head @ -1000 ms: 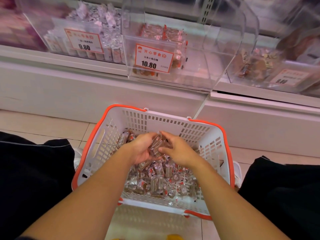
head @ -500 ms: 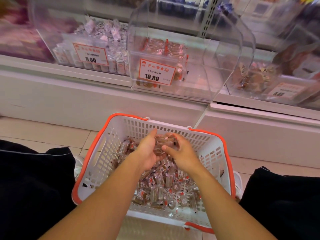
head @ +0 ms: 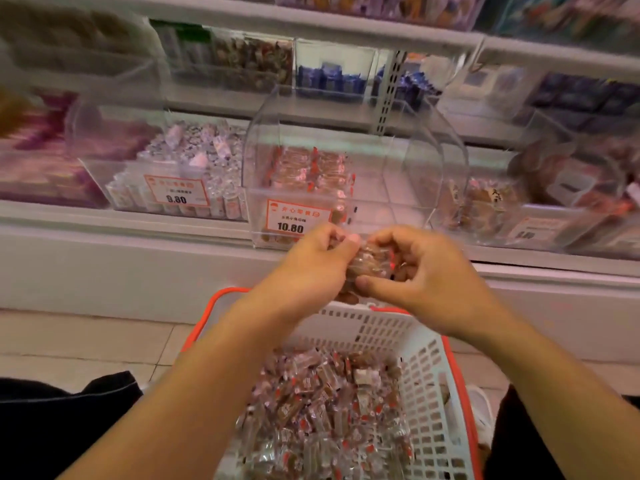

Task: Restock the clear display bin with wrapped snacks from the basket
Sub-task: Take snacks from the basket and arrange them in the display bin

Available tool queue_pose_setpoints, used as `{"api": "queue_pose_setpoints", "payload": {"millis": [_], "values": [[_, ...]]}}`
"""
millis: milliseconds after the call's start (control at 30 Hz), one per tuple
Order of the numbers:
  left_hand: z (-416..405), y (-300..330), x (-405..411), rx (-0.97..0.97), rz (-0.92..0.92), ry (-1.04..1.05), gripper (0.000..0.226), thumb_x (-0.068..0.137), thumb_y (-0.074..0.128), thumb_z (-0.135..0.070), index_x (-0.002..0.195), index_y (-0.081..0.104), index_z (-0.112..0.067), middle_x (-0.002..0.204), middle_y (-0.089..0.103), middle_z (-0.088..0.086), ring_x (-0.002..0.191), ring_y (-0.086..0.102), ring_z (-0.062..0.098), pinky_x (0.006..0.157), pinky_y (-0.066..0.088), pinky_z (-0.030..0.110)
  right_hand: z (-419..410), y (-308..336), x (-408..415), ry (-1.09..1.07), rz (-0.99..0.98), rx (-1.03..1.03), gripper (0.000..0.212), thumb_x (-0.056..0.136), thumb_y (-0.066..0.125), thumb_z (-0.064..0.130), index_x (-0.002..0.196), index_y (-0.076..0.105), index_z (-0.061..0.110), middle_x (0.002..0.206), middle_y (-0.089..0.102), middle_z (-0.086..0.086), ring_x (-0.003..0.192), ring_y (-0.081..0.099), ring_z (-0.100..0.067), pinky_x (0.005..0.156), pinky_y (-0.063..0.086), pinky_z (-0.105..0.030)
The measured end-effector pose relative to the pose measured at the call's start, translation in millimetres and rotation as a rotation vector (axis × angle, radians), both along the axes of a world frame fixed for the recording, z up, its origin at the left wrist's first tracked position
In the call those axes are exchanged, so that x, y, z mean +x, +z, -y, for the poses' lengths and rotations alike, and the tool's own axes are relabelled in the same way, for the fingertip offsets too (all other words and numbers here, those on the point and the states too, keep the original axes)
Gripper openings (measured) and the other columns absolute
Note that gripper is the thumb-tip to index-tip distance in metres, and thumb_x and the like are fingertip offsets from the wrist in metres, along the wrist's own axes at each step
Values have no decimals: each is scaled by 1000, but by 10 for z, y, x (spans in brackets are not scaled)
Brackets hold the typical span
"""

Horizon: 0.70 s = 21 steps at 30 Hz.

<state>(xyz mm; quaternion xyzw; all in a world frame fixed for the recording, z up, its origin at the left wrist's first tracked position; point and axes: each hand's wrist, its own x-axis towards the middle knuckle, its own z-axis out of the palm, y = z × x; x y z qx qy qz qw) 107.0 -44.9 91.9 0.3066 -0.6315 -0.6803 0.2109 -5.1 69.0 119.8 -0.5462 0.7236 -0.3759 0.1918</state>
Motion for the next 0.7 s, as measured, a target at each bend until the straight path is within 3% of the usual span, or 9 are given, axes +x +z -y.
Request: {"api": "queue_pose_setpoints", "payload": {"millis": [100,167,233,367,500,600,700], "values": [[149,657,-50,-159,-63,-43,16,103,48,-24,95,58,-14,78,67,6,52,66,12,50,59,30,174,598,-172,69,-84,-19,30,69,83,24,94,69,20,82,74,-3,71,69,-26,67,55,-44],[289,956,-66,-194,-80,-83,19,103,46,-25,108,59,-12,92,70,10,68,72,16,57,60,32,348,857,-314,106,-112,-12,29,68,80,28,94,70,21,83,74,-1,74,70,-27,71,56,-48],[451,1100,-99,-113,-105,-116,24,103,45,-26,119,56,-11,107,69,18,86,74,26,69,61,41,539,968,-454,131,-100,-5,25,73,80,21,96,70,20,86,75,-2,81,72,-26,79,57,-50],[782,1059,-177,103,-159,-195,30,103,40,-22,125,53,-7,117,68,22,102,69,37,90,55,53,886,895,-688,191,-84,63,23,79,78,15,100,69,22,89,74,1,82,71,-17,83,56,-43],[1024,812,-285,238,-206,-249,35,88,53,-24,118,57,-9,115,69,18,98,69,30,80,60,47,1149,731,-845,205,-195,128,22,76,80,24,93,67,28,82,69,9,72,63,-6,71,55,-35],[1172,678,-355,328,-261,-313,39,95,50,-26,132,54,-13,128,62,20,111,62,35,94,52,53,1259,671,-878,243,-234,160,22,76,79,31,91,63,30,79,64,12,71,59,-5,65,50,-29],[1293,590,-408,372,-260,-370,33,89,51,-38,109,75,-25,112,72,5,100,67,21,87,56,43,1369,597,-871,275,-260,206,26,80,76,36,100,62,30,87,66,10,78,61,-7,73,52,-37]]}}
